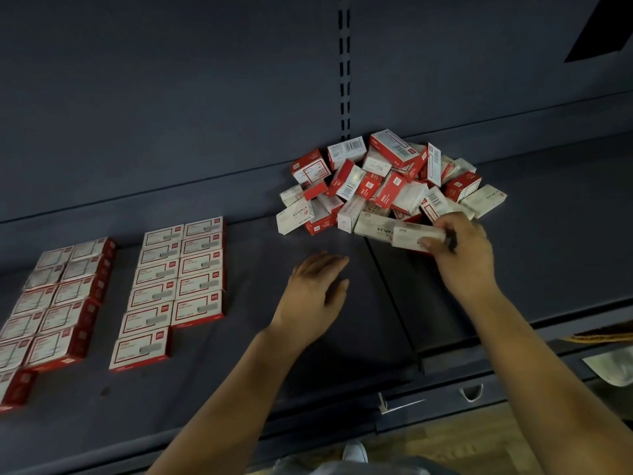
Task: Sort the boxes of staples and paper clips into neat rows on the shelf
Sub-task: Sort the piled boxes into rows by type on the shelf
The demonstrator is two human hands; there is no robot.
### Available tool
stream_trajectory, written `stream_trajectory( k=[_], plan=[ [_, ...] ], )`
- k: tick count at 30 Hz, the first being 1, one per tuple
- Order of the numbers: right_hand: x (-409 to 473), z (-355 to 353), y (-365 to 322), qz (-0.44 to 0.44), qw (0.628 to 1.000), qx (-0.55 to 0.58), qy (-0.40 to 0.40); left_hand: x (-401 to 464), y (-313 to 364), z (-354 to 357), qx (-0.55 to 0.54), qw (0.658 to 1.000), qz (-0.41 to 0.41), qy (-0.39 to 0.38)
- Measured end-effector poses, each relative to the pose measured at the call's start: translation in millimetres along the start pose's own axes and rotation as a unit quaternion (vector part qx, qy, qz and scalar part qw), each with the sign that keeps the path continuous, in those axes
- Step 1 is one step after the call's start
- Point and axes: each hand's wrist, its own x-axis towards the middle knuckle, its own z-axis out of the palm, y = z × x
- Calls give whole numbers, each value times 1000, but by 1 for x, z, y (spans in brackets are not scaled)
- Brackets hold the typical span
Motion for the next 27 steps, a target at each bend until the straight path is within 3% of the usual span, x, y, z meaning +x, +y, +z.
stream_trajectory(
  k=[6, 11, 21, 27],
  plan=[
    [-22, 4, -25, -45, 978, 190, -70, -4, 18, -23, -137, 987, -76, 34],
    [-42, 10, -49, -4, 940, 320, -117, -6, 27, -37, -275, 950, -145, 14],
    [-50, 10, -69, 28, 917, 363, -165, -9, 26, -51, -451, 865, -206, 74],
    [-54, 7, -70, -38, 916, 300, -264, -10, 22, -57, -496, 840, -190, 109]
  ],
)
